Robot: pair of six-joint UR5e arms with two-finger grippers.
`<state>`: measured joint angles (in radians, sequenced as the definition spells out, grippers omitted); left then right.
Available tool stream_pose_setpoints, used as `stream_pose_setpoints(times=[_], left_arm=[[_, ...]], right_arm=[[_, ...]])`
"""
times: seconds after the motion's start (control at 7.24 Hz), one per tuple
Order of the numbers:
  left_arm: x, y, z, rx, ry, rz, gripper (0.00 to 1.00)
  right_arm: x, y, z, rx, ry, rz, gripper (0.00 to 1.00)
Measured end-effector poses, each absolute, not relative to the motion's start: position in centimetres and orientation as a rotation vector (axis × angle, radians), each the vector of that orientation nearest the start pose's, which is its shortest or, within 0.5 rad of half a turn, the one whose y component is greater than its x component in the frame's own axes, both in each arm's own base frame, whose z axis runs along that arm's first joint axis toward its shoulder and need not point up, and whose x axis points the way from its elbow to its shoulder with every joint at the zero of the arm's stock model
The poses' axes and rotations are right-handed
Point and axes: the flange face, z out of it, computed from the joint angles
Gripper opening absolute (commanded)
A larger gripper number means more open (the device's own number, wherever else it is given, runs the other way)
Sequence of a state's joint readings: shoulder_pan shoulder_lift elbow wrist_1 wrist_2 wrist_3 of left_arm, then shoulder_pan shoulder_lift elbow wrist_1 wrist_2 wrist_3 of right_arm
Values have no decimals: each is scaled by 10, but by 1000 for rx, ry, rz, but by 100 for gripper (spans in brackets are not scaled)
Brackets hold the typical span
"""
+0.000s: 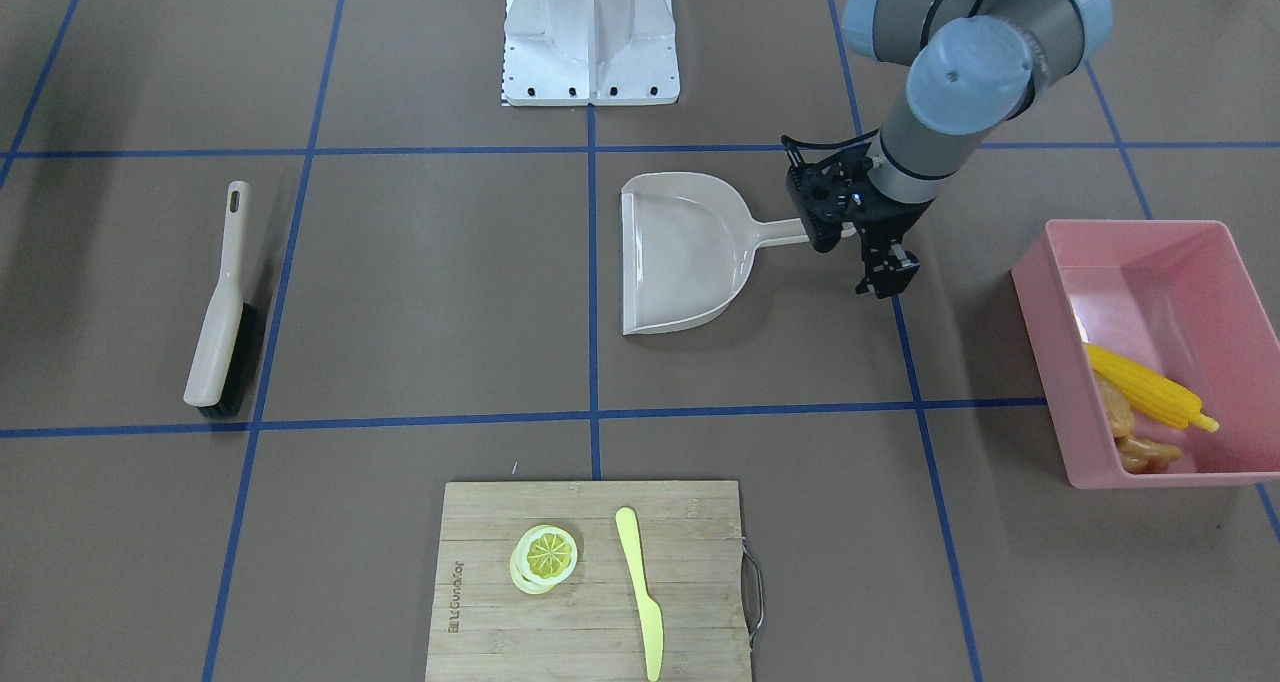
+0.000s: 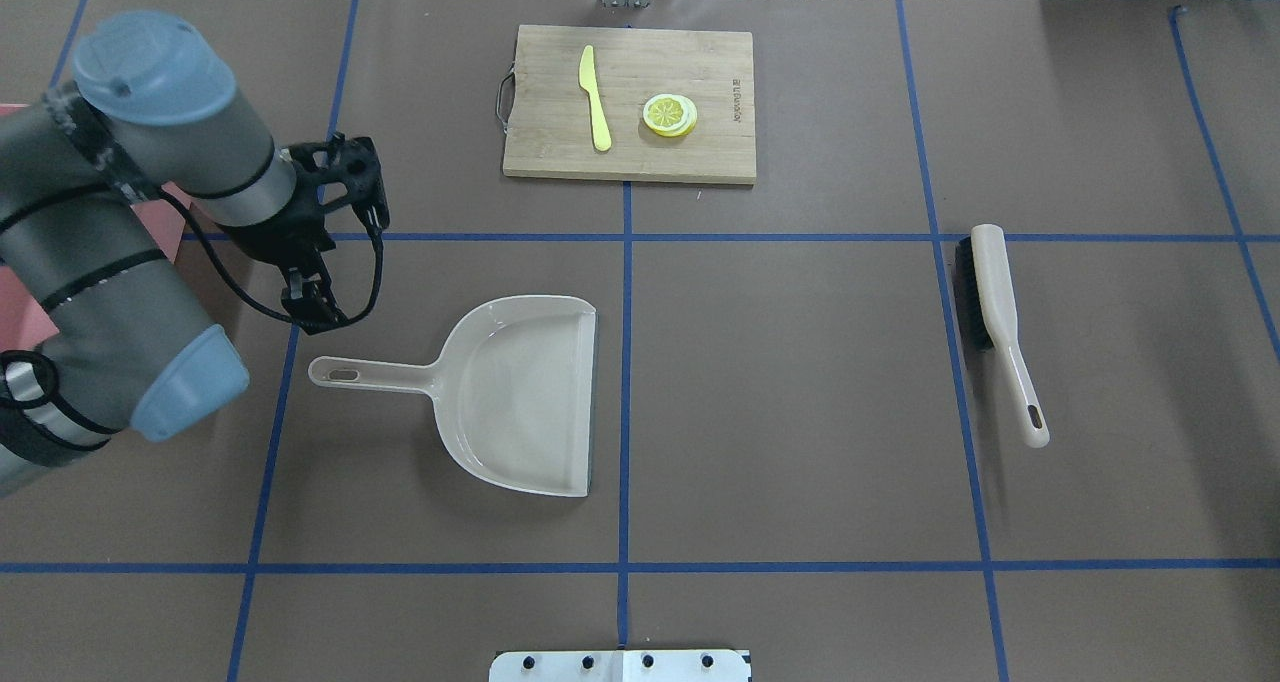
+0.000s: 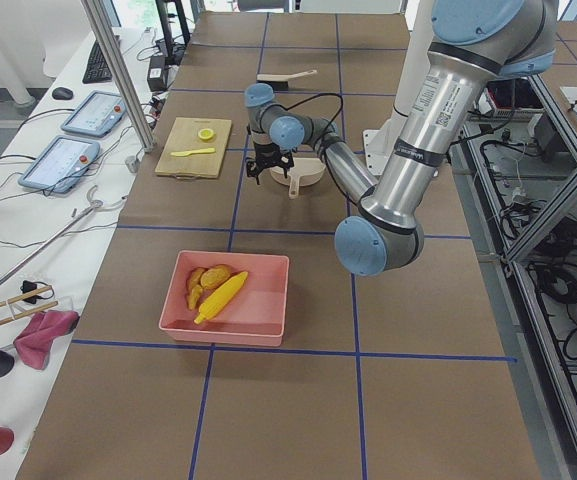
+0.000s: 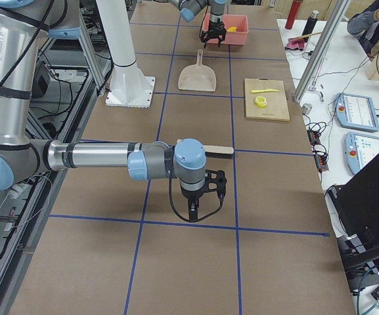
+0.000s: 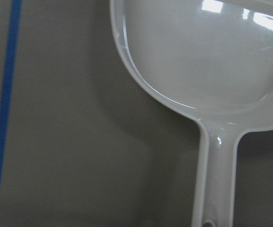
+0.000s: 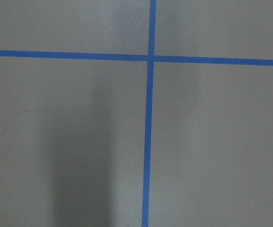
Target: Sweep and dump trash into bin
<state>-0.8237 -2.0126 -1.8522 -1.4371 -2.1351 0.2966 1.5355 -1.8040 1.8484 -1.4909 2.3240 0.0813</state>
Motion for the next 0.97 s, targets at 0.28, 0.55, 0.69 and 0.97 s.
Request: stream_pose_setpoints(times=[0.28,0.55,0.69,0.97], left_arm=[[282,-541,311,422,639,936,98],[200,-576,322,386,565,732,98],[165,-585,328,369,552,647,98],[101,-588,354,277,565,494,98]], right_arm=[[51,-404,618,74,-758,-3,100],[51,-404,619,73,-758,-2,100],[51,-404,619,72,-758,-1,100],[51,-403,620,71,-758,-1,100]])
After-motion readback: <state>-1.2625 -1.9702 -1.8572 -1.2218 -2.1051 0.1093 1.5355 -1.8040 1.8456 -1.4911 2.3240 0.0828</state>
